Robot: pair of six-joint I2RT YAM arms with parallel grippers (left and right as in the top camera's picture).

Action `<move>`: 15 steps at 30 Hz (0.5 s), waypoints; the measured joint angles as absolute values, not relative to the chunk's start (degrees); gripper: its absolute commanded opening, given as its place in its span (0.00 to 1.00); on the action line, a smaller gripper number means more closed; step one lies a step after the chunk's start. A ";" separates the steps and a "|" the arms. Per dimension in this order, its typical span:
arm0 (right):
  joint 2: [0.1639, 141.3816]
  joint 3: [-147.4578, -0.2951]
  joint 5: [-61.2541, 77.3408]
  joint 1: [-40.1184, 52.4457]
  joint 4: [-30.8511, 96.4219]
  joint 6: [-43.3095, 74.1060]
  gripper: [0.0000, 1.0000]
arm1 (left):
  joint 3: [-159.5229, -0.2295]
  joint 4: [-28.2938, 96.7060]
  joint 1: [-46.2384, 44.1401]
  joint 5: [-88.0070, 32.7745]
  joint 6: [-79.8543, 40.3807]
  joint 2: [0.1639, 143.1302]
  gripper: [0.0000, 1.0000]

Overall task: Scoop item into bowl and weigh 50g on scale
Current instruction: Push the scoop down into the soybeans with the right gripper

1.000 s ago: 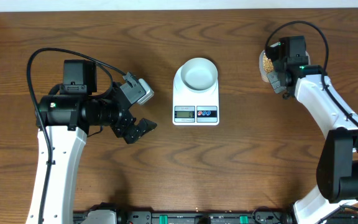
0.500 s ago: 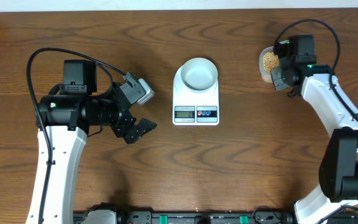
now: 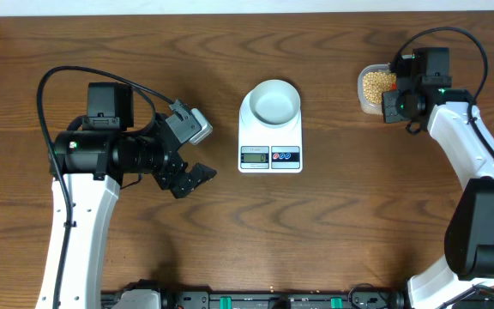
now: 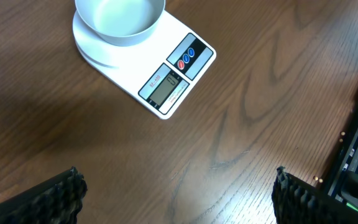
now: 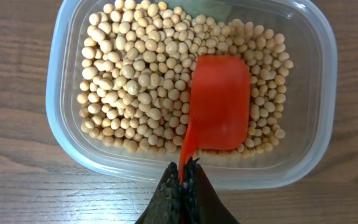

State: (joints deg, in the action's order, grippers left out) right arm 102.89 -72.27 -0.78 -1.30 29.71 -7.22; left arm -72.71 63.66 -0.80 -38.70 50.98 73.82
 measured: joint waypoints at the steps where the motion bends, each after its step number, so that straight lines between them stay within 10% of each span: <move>1: 102.89 -72.27 -0.64 -1.39 29.76 -6.74 0.01 | -72.71 63.66 -0.80 -38.70 50.98 73.82 0.98; 15: 102.59 -72.27 13.47 -9.98 30.15 -1.21 0.01 | -72.71 63.66 -0.80 -38.72 50.98 73.82 0.98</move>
State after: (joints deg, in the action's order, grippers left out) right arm 102.59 -72.27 13.47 -9.98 30.15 -1.21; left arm -72.71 63.66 -0.80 -38.72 50.98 73.82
